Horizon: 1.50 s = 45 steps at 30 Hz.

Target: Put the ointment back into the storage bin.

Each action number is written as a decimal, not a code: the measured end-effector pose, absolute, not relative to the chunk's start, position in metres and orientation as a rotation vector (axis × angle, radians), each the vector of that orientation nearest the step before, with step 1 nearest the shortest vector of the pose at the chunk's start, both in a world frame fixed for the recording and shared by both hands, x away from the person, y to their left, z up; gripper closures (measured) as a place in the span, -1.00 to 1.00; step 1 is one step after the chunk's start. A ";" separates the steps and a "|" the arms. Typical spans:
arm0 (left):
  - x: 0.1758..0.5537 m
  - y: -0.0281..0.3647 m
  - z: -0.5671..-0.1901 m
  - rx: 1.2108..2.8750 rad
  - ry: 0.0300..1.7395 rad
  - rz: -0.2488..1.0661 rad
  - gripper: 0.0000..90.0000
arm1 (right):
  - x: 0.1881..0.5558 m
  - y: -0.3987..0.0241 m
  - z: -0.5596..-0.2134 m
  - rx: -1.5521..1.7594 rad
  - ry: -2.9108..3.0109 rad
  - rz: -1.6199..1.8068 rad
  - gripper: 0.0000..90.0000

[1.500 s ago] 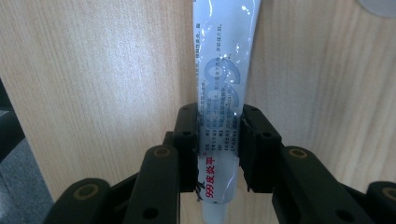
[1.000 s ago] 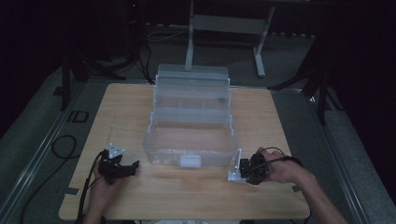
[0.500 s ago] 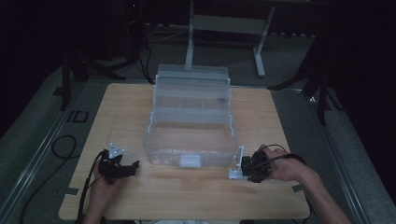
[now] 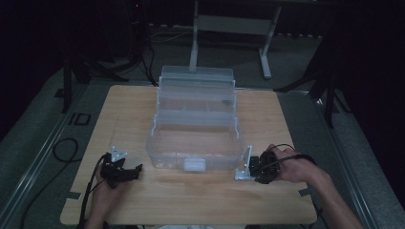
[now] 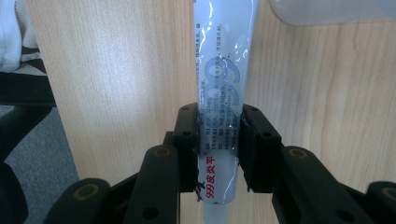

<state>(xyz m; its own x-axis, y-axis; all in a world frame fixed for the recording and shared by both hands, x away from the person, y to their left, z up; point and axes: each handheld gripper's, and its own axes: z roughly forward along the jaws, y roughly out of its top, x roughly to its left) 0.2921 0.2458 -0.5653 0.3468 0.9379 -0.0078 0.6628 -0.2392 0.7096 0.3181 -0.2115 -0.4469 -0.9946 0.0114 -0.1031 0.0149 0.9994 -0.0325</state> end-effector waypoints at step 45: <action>0.292 0.246 -0.565 1.992 1.392 0.569 -0.68 | 0.328 -0.207 -0.403 0.015 2.997 -0.017 0.56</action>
<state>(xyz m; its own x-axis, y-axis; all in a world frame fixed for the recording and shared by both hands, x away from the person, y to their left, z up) 0.2921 0.2458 -0.5652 0.3470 0.9378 -0.0084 0.6631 -0.2390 0.7093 0.3282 -0.2067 -0.4031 -0.9895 0.0094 -0.1445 0.0111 0.9999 -0.0108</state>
